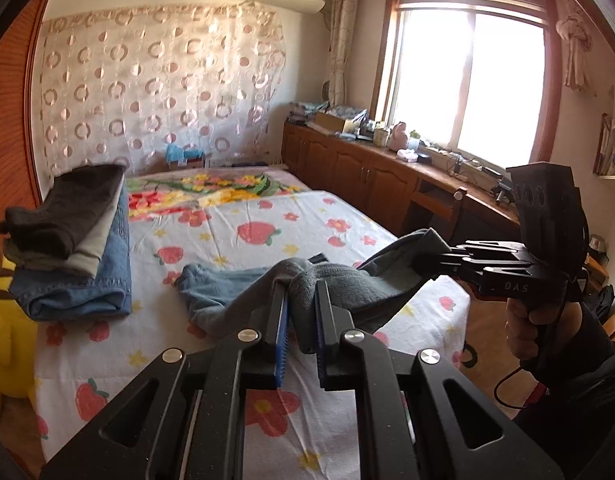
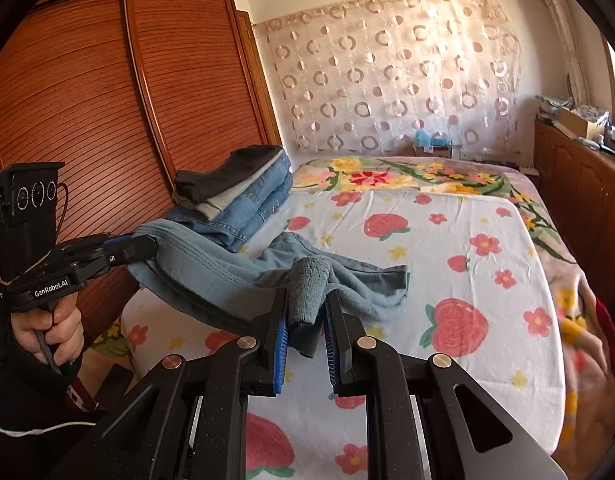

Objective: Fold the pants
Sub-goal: 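Lift the folded edge with both grippers and fold it over again, then lay the fold down and open both grippers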

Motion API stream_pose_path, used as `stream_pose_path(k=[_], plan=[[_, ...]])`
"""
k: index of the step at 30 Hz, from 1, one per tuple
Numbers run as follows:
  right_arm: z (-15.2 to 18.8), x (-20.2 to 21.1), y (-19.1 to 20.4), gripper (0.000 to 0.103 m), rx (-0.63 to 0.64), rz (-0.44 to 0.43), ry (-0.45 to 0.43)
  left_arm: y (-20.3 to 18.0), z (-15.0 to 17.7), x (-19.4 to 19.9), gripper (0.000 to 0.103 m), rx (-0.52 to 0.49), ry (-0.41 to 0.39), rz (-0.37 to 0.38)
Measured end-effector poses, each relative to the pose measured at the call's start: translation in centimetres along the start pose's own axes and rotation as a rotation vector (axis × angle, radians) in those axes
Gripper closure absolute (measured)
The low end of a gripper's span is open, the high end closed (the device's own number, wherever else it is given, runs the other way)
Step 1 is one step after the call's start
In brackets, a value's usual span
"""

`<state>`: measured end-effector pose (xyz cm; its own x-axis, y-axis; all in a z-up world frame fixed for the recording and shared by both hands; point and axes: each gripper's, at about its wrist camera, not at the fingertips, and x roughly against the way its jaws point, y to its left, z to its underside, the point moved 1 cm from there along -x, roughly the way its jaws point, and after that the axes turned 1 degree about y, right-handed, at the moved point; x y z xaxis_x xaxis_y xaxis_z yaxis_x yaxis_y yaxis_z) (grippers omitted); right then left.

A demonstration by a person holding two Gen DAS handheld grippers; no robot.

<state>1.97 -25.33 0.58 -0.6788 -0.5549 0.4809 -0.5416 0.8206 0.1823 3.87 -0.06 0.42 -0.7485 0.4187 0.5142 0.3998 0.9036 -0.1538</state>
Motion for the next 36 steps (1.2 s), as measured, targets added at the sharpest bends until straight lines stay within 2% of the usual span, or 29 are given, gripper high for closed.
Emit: stream_pose_path(k=[5,12,21,26,29,32,36], plan=[[-0.7,-3.9,-1.2,0.086,-0.015,0.018,0.049,2.0,0.3,-3.0,0.09,0.028,0.049,-0.034],[-2.9,-9.6,-2.4,0.086,-0.034,0.055,0.077,3.8,-0.8,-6.0,0.09,0.039,0.057,-0.076],[-3.7,-12.8,-2.2,0.086,-0.028,0.096,0.11,5.1,-0.5,-8.7,0.09,0.059,0.107,-0.109],[-3.6,-14.0,-2.1,0.086,-0.027,0.107,0.138,5.3,0.3,-9.1,0.08,0.078,0.12,-0.12],[-3.6,-14.3,-2.3,0.086,-0.03,0.112,0.147,5.4,0.5,-8.9,0.071,0.066,0.115,-0.144],[-3.5,-14.5,-2.7,0.086,-0.028,0.116,0.149,5.4,0.8,-8.8,0.058,0.057,0.116,-0.152],[-3.6,-14.4,-2.4,0.086,-0.015,0.122,0.15,5.6,1.5,-8.8,0.058,0.046,0.141,-0.149]])
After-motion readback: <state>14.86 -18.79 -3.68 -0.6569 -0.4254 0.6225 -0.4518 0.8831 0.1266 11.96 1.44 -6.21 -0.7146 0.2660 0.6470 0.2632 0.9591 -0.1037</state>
